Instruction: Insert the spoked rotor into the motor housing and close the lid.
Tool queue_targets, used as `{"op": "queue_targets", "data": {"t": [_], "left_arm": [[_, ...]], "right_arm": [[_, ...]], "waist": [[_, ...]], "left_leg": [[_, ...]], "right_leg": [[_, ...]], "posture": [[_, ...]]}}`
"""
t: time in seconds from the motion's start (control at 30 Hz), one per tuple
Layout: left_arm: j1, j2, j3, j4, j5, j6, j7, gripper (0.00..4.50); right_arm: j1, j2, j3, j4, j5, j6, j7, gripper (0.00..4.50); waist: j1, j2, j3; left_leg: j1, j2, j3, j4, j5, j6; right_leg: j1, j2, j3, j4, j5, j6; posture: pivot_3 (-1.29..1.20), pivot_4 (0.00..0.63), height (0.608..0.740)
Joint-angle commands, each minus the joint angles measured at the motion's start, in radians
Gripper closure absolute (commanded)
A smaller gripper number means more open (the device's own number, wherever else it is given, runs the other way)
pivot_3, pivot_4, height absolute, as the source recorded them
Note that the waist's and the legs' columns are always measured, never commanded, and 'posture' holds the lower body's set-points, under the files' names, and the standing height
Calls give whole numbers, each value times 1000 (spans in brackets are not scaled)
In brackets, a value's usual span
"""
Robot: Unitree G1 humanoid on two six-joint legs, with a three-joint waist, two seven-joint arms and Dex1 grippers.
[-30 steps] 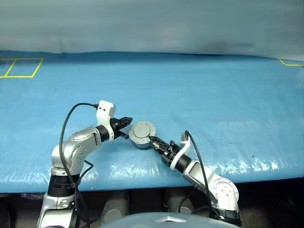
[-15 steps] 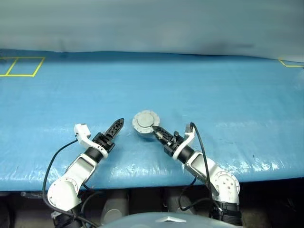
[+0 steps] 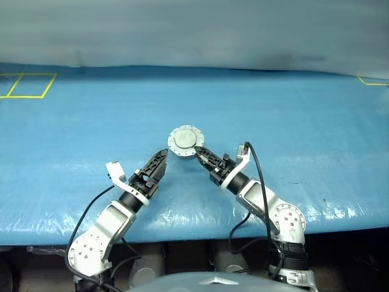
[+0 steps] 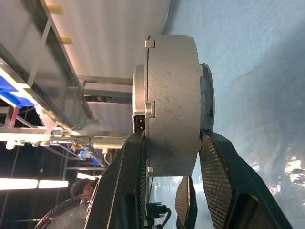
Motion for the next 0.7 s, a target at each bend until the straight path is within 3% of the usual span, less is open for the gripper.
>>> {"op": "queue_targets", "data": {"t": [0.03,0.67,0.7], "left_arm": [[5,-13,-30,0,-39,-38,-18,0],[6,-21,-115,55,-72,-147,-48,0],[6,-23,-116,62,-77,-151,-41,174]], "right_arm": [[-12,19,27,-82,60,8,20,3247],[68,-2,146,-160,148,16,-44,3247],[68,-3,147,-160,151,15,-46,3247]], "waist": [[0,0,0],[0,0,0],[1,0,0]], "left_leg": [[0,0,0,0,0,0],[0,0,0,0,0,0],[0,0,0,0,0,0]], "right_leg": [[0,0,0,0,0,0],[-1,0,0,0,0,0],[0,0,0,0,0,0]], "posture": [[0,150,740],[0,150,740],[0,150,740]]}}
